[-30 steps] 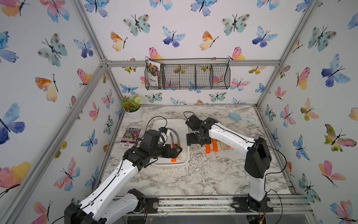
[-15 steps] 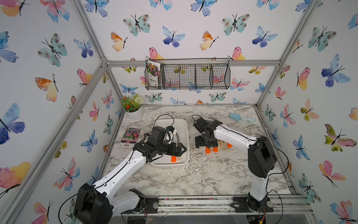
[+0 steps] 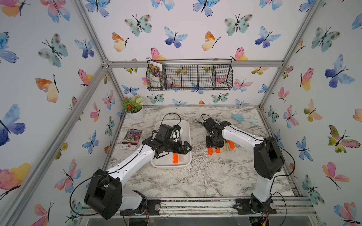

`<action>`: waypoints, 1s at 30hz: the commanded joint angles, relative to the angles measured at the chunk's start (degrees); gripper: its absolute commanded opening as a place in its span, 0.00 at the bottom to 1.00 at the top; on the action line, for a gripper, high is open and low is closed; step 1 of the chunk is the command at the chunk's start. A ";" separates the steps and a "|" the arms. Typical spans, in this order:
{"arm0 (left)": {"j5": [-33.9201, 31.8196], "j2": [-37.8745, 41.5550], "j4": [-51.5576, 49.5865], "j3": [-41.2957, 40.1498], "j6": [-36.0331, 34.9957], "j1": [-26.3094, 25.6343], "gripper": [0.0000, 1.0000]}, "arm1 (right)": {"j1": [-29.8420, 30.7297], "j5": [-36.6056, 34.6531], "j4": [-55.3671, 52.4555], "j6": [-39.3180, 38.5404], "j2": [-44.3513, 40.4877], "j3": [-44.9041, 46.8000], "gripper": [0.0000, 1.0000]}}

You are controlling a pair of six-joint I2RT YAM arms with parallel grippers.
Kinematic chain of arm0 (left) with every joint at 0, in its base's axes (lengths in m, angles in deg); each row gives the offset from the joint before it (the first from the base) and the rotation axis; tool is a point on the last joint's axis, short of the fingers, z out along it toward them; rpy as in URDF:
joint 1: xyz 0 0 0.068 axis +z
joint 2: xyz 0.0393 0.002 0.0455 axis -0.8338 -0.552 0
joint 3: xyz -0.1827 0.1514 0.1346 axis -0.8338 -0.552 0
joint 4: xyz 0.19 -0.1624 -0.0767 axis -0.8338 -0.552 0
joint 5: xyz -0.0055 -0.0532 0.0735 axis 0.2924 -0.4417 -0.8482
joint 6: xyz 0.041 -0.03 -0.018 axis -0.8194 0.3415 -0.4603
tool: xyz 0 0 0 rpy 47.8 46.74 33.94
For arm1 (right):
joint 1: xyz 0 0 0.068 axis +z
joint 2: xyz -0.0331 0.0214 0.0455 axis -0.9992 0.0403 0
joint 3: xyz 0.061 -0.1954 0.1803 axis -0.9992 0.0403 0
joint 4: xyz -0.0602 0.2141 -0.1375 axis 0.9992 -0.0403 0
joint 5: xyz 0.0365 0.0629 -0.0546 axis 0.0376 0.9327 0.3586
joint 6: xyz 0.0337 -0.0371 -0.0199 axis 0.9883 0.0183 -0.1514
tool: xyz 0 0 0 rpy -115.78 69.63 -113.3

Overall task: Put small sickles into storage boxes
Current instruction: Pick up the sickle at the center of the board.

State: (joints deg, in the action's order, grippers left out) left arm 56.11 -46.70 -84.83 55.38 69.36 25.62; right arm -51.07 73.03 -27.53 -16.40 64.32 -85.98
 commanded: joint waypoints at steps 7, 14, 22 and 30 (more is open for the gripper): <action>3.93 -4.34 2.02 3.58 -2.10 -0.42 0.98 | -2.14 0.88 1.99 -3.11 3.64 0.58 0.35; 4.83 -6.37 2.29 4.58 -2.62 -0.50 0.98 | -3.15 0.53 2.91 -4.23 6.60 0.09 0.30; 5.46 -7.41 1.84 5.02 -3.58 -0.58 0.98 | -4.08 0.87 4.49 -5.01 7.85 1.15 0.29; 5.89 -8.12 1.46 5.18 -4.11 -0.50 0.98 | -4.54 2.45 6.02 -5.80 9.52 1.74 0.32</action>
State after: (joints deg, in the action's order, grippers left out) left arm 60.51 -54.15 -83.00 59.43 66.43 25.36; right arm -55.15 74.62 -21.78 -21.45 72.10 -85.10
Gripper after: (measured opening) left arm 0.984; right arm 0.319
